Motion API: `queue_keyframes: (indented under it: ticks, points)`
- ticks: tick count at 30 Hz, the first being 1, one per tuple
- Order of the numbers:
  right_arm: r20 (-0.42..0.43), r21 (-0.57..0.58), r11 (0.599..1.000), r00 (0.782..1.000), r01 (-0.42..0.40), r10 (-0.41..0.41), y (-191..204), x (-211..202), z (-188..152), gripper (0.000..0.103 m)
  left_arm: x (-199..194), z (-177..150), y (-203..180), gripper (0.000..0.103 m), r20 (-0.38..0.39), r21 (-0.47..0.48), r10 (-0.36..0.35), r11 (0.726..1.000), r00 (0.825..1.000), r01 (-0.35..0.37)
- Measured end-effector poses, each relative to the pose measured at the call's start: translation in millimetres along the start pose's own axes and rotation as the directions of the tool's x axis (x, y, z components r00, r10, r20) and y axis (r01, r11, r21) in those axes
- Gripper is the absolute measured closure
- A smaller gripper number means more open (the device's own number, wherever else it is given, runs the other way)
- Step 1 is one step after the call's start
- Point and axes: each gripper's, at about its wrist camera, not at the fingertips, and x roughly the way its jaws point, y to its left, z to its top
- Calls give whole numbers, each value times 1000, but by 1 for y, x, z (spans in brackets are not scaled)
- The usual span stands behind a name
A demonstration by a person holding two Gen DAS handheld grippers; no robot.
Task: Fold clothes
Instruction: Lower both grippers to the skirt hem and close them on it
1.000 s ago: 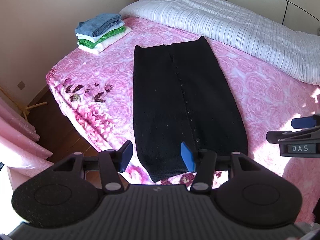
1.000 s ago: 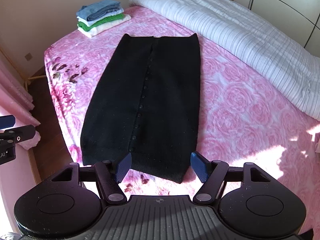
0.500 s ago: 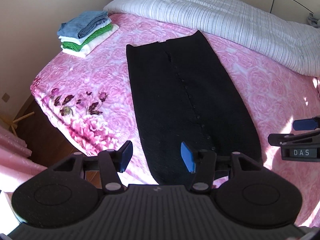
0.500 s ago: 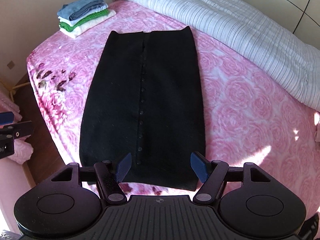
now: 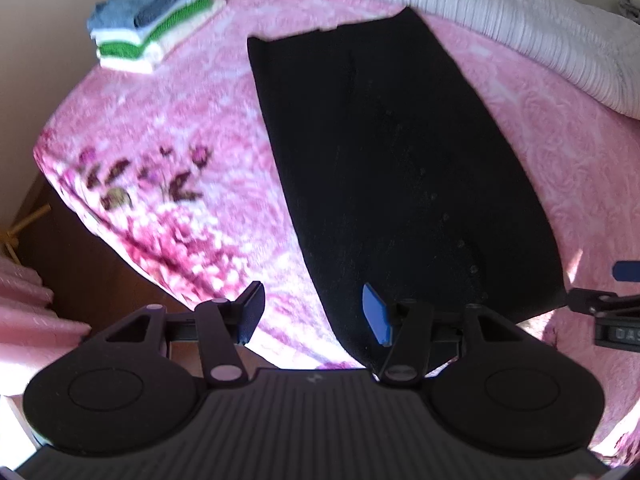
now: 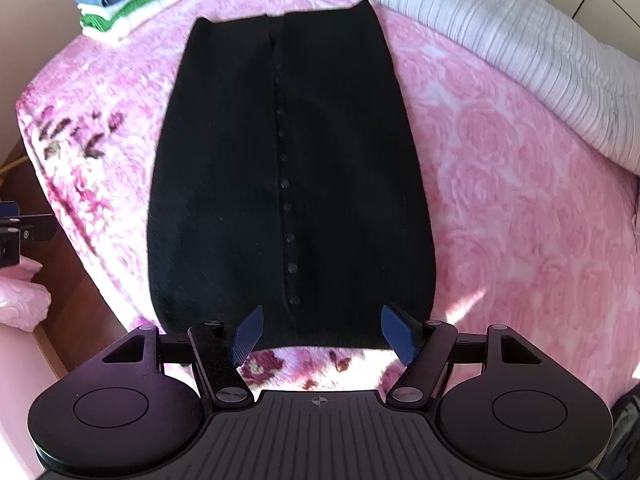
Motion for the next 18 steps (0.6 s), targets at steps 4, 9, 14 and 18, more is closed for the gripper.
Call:
queue_keyframes:
  ticks: [4,9,14,18]
  points:
    - [-24,59,998,1000,1,0,-26,22,-14,34,30,-12,19,53,-38,-87,-56,995,998,53]
    - [-39,157,987,999,-20,27,-75,55,-32,34,67,-44,52,53,-58,-298,-216,936,975,190]
    - [-46,217,973,994,-84,96,-120,93,-39,34,106,-93,68,53,-23,-533,-336,801,942,273]
    - [-38,258,955,986,-145,160,-149,117,-44,34,135,-126,68,53,40,-674,-415,660,909,331]
